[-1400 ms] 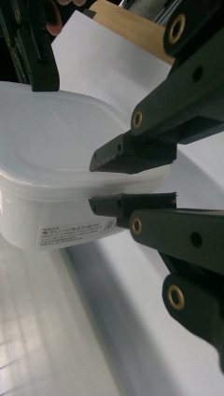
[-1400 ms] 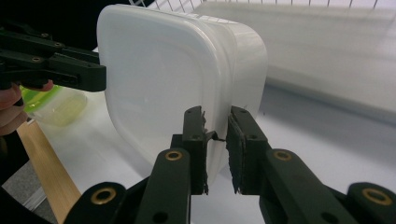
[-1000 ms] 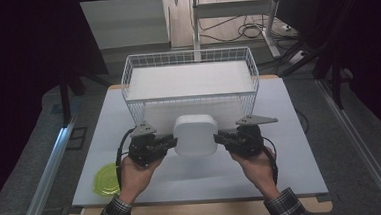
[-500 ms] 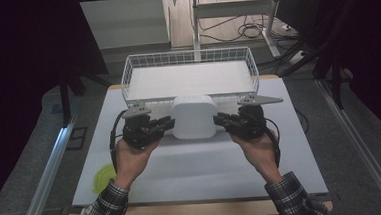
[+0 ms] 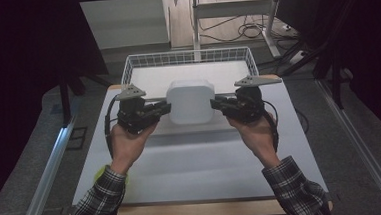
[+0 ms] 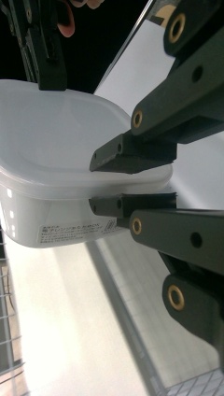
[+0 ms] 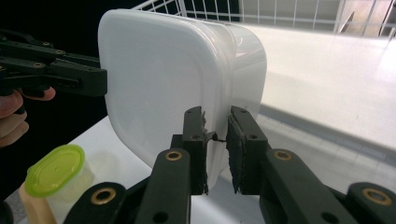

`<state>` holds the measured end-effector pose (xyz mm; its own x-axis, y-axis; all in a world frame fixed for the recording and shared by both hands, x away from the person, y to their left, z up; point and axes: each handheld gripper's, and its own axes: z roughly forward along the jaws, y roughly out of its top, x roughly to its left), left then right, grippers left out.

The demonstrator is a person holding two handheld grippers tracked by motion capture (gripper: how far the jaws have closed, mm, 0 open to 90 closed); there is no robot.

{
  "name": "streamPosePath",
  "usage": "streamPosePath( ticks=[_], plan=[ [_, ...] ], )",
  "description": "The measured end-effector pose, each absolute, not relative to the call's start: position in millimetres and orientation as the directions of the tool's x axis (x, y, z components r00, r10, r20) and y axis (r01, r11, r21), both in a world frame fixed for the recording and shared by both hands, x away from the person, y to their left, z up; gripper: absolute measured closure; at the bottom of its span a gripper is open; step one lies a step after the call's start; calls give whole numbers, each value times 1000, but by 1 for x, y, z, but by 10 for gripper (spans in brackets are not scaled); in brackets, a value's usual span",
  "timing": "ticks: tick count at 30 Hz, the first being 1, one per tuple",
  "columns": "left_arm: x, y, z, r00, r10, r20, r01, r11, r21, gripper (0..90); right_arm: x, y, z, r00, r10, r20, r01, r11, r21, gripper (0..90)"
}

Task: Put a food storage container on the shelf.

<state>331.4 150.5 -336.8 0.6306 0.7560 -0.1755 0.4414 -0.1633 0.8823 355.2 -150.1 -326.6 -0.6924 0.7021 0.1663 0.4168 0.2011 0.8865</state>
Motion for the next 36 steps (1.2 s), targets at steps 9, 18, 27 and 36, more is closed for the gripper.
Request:
streamPosePath(
  ticks=[9, 18, 27, 36],
  plan=[
    [353, 152, -322, 626, 761, -169, 436, -162, 885, 782, 373, -147, -312, -686, 709, 162, 407, 190, 893, 775],
    [378, 152, -317, 616, 756, -220, 458, -118, 881, 775, 397, -148, -301, -672, 715, 196, 418, 148, 896, 775],
    [391, 150, -318, 610, 756, -236, 459, -94, 884, 765, 411, -147, -298, -656, 728, 199, 432, 146, 890, 766],
    [396, 145, -317, 624, 755, -201, 416, -104, 903, 620, 420, -141, -300, -653, 736, 177, 421, 158, 893, 659]
  ],
)
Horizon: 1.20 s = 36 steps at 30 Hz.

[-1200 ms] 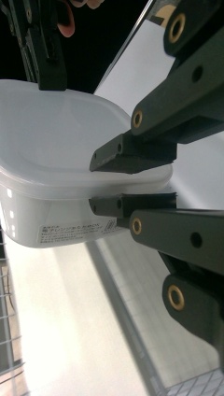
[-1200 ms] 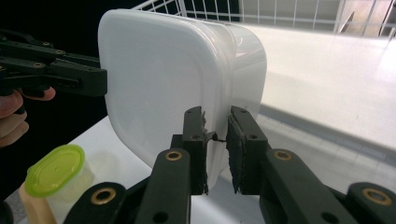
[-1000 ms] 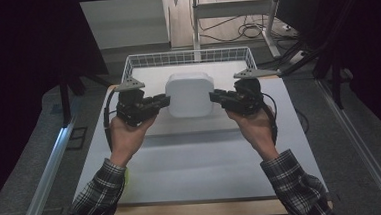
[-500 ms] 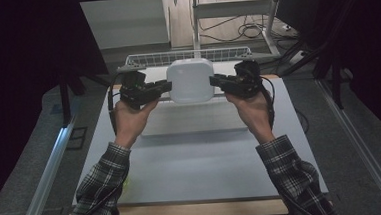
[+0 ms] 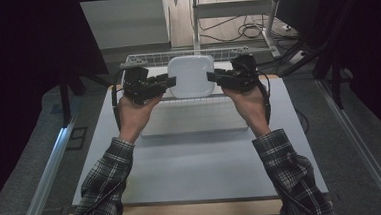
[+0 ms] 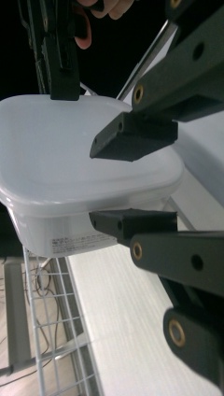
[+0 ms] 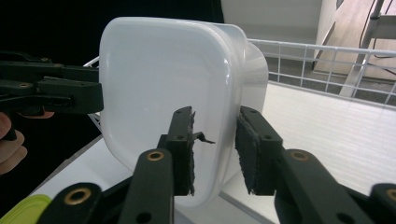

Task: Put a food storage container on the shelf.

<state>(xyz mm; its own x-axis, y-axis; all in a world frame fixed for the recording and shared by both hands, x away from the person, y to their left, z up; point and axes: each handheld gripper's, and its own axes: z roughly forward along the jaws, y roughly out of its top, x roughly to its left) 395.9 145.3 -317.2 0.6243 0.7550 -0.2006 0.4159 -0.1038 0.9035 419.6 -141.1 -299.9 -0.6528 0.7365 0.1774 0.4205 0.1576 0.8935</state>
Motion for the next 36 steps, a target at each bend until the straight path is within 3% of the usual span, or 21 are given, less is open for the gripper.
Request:
streamPosePath(
  ticks=[10, 36],
  plan=[
    [404, 145, -322, 625, 756, -193, 389, -87, 917, 566, 429, -135, -306, -649, 747, 146, 415, 188, 890, 600],
    [424, 143, -327, 592, 778, -209, 417, -74, 906, 532, 445, -132, -308, -646, 745, 167, 425, 169, 890, 495]
  ],
)
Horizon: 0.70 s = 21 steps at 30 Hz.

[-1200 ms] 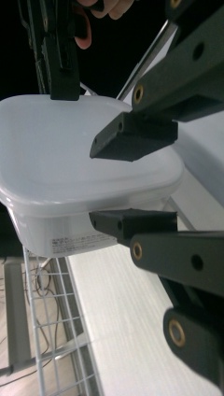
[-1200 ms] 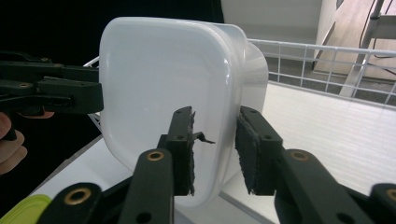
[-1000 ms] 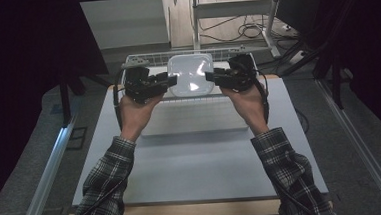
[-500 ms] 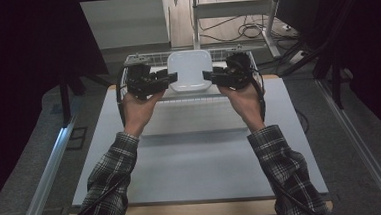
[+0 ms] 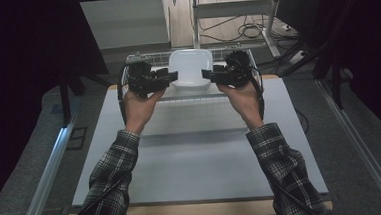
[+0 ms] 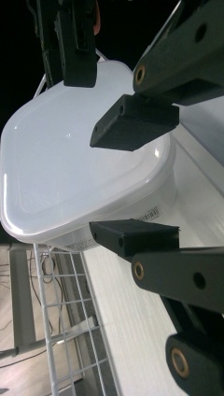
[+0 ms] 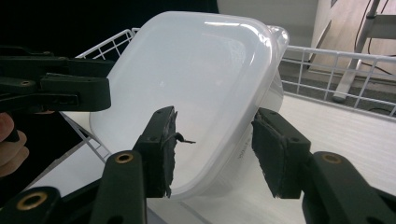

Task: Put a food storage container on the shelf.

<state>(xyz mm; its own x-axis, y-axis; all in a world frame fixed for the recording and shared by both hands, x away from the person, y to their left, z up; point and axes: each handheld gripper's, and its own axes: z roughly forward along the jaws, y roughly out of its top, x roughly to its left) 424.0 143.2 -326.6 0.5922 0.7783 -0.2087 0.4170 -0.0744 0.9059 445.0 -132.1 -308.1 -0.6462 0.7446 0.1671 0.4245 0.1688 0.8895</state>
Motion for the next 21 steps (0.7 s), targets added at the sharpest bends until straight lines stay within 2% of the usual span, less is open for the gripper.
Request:
streamPosePath(
  ticks=[5, 17, 21],
  plan=[
    [427, 142, -327, 590, 777, -220, 421, -64, 905, 511, 447, -131, -307, -620, 775, 123, 404, 181, 897, 493],
    [437, 141, -325, 554, 808, -199, 417, -63, 907, 485, 452, -127, -307, -602, 790, 118, 396, 168, 903, 508],
    [439, 139, -325, 543, 820, -181, 408, -69, 910, 447, 453, -128, -308, -597, 795, 109, 390, 168, 905, 472]
  ],
)
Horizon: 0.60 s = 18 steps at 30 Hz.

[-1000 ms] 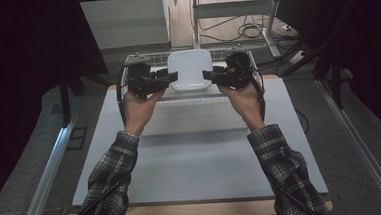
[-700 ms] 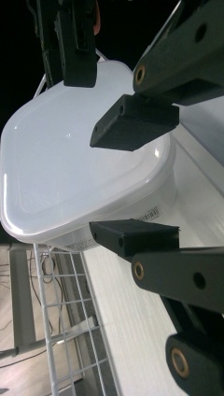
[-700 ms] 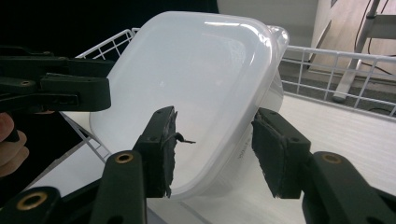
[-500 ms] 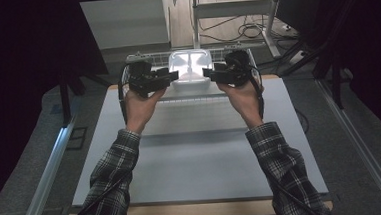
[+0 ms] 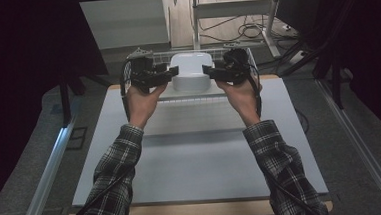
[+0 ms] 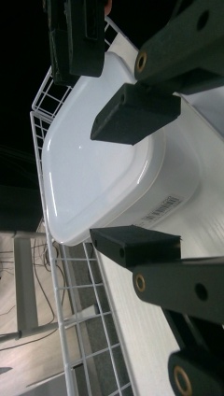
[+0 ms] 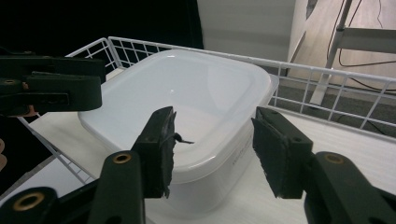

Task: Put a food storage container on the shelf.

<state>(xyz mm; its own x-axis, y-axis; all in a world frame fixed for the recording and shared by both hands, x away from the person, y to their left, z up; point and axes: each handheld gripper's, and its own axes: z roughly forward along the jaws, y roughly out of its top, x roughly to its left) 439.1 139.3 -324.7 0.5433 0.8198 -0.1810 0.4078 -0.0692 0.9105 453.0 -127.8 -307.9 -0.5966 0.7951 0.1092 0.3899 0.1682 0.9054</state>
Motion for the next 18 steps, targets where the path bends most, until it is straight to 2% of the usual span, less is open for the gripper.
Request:
streamPosePath(
  ticks=[13, 17, 18],
  plan=[
    [417, 142, -321, 608, 781, -140, 372, -125, 920, 265, 436, -141, -308, -647, 754, 114, 358, 168, 919, 314],
    [411, 144, -324, 617, 775, -136, 372, -134, 918, 228, 430, -142, -310, -657, 746, 106, 349, 177, 920, 289],
    [407, 146, -326, 620, 773, -132, 373, -142, 917, 194, 426, -144, -312, -665, 739, 106, 349, 182, 919, 271]
  ],
)
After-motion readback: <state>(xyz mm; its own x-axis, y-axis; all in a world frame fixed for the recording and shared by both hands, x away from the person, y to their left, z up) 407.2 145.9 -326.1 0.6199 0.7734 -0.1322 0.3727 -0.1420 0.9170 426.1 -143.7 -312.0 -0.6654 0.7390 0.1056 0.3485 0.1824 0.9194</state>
